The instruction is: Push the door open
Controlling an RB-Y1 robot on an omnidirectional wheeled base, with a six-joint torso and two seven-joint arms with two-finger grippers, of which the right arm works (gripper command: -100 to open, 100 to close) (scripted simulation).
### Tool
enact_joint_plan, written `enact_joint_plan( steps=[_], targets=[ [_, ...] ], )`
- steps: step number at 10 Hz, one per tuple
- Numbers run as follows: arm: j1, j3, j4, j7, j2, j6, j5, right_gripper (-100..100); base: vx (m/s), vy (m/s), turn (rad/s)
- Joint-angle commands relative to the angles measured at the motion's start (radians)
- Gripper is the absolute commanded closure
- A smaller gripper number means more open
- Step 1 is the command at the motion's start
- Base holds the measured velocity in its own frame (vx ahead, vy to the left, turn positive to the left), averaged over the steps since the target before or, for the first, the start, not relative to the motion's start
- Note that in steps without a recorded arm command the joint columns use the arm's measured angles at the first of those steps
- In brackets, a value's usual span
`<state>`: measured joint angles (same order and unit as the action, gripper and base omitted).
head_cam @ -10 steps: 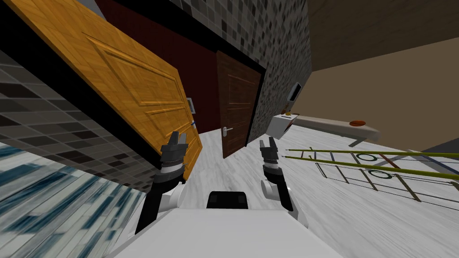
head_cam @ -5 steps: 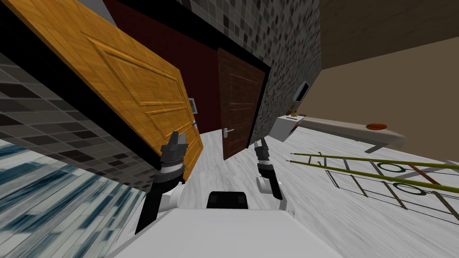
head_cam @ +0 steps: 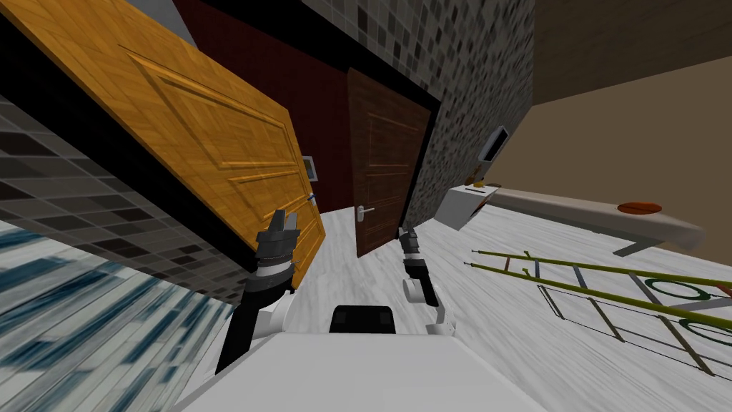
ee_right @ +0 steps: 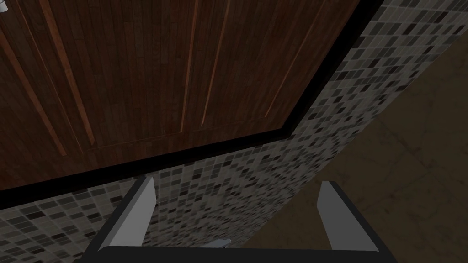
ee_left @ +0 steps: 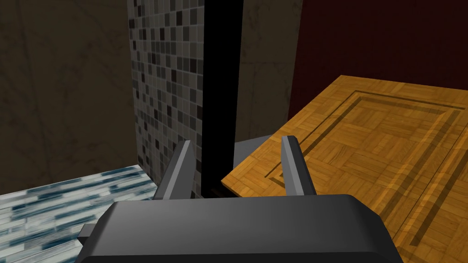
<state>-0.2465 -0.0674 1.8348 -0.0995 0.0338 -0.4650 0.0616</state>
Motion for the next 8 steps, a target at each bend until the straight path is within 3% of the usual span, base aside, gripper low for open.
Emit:
enact_joint_plan(
  steps=[1, 3, 6, 8],
  targets=[
    [0.026, -0.005, -0.050, 0.000, 0.002, 0.003, -0.002, -100, 0.042, -0.032, 0.063],
    [0.066, -0.017, -0.116, 0.005, 0.001, 0.019, -0.003, -100, 0.077, -0.064, 0.091],
    [0.086, -0.024, -0.153, 0.008, 0.000, 0.026, -0.003, -100, 0.047, -0.039, 0.054],
    [0.127, -0.036, -0.223, 0.013, -0.003, 0.042, -0.004, -100, 0.062, -0.040, 0.092]
  ],
)
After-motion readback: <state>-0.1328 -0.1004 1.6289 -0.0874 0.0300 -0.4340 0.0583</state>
